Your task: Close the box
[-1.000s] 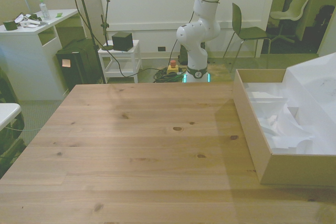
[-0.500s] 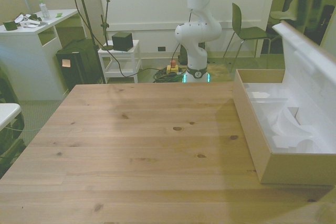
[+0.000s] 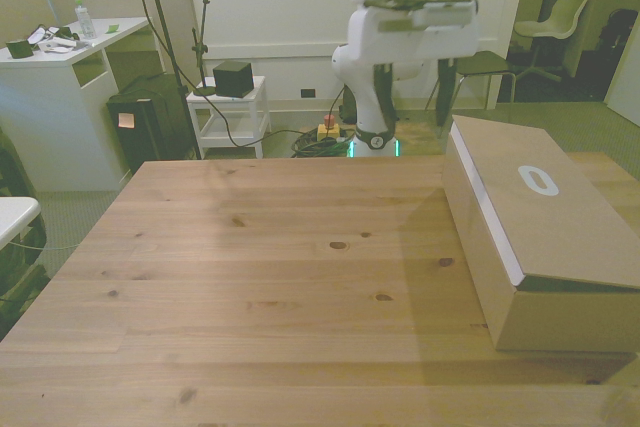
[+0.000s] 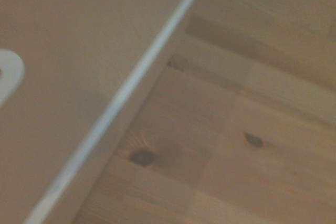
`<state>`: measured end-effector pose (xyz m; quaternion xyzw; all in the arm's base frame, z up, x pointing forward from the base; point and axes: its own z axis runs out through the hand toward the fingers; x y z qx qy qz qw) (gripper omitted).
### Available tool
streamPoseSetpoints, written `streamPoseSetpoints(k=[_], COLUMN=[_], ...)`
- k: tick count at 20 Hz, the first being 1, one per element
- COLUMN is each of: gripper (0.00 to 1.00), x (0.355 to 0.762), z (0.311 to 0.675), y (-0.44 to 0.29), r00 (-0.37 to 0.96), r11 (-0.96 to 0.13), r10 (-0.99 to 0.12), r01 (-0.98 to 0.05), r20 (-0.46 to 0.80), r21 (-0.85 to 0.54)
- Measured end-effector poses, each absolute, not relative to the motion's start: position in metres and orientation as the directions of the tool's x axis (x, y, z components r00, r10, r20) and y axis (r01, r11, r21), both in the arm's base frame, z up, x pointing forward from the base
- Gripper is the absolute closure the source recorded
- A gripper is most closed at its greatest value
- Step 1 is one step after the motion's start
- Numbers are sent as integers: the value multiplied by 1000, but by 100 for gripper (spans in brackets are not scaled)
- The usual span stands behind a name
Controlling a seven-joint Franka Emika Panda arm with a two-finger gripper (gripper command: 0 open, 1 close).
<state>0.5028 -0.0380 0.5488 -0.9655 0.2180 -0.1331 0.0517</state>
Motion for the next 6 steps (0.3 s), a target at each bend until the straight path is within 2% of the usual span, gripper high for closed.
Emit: streamPoseSetpoints(k=[6], gripper=[0], x=[488], z=[468], y=[-67], r00=[852], r11=[-866], r10=[-499], r01=[-483], r20=[159], r21=[-133])
